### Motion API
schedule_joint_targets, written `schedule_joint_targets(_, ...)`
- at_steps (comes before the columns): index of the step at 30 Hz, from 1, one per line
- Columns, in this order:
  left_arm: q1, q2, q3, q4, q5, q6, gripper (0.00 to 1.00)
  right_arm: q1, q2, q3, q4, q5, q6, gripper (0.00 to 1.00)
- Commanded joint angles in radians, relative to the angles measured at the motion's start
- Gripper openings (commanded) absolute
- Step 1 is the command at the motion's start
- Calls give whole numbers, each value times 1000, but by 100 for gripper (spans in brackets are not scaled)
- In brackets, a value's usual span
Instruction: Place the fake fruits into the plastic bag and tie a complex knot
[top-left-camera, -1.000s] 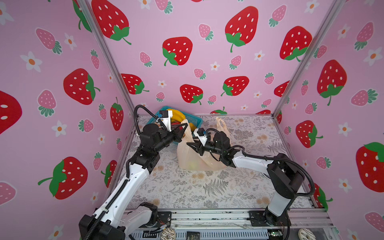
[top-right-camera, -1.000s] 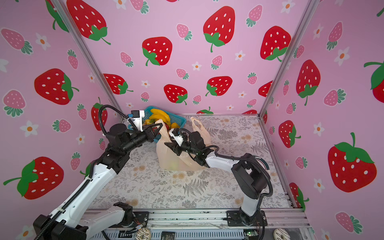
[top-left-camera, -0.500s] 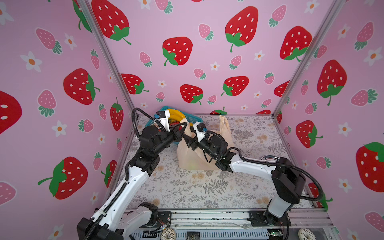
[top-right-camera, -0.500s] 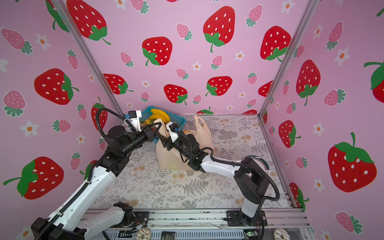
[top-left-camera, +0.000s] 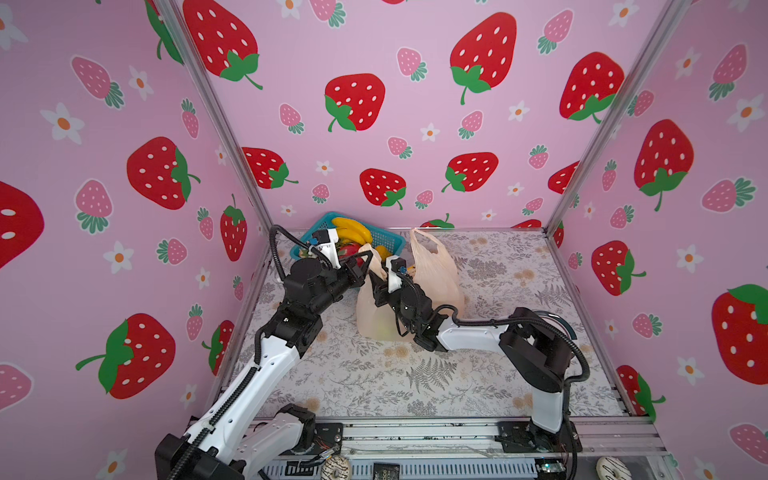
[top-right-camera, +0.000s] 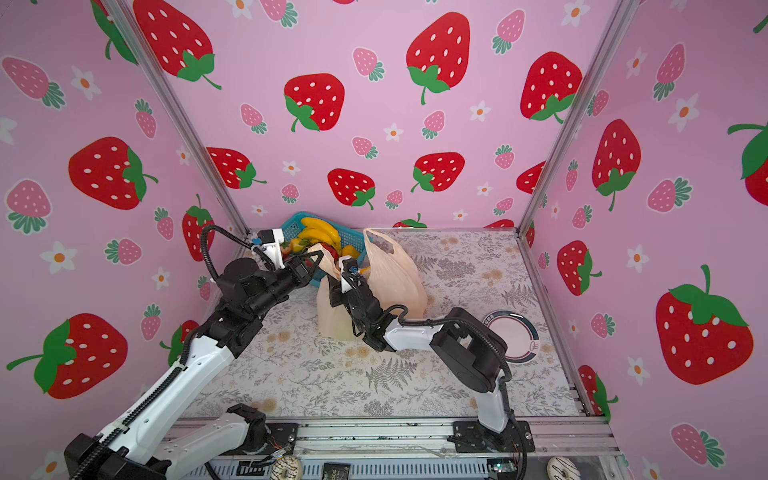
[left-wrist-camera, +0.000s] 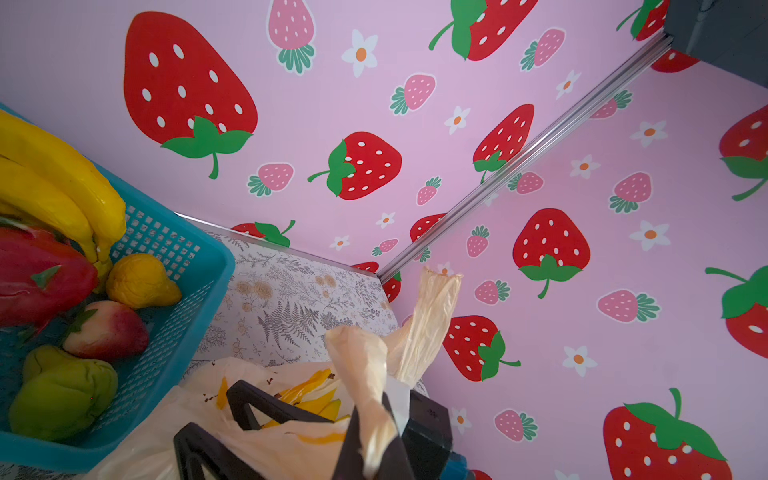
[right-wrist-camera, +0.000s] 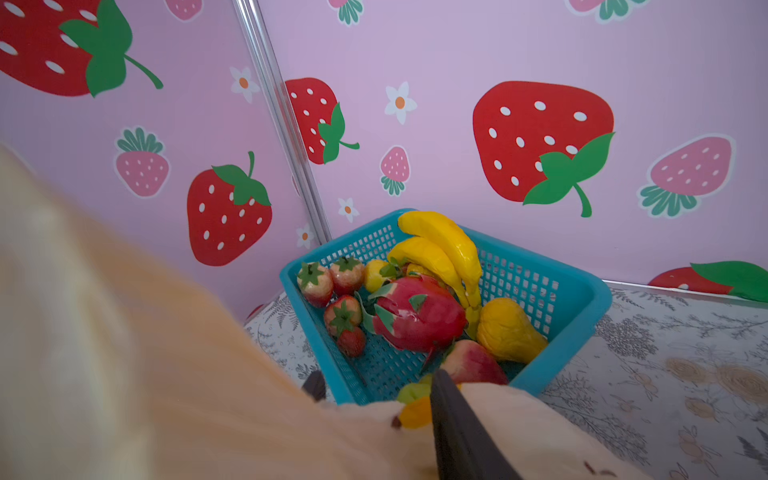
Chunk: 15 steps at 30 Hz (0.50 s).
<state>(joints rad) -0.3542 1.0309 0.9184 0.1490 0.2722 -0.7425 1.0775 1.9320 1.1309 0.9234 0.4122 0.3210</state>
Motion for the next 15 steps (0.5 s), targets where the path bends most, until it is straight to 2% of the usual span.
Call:
schedule_joint_targets(1,-2,1,28,78,5,-17,0,-5,-58,-3,-18,17,-60,51)
schedule_joint_targets(4,-3,9,27,78,3,-13,0,-5,-100,20,-36,-8,-118,64)
schedule_joint_targets(7,-2,13,25,84,1,-14,0,-6,-117,32,-41,-47,-129,69)
schedule_joint_targets(9,-3,17,28,84,2,-13,0,-8,-102,32,-42,-63,-117,67)
schedule_joint_targets(15,-2,24,36,76,-2,-4,0,-43,-6,-20,-44,-154,-19,52)
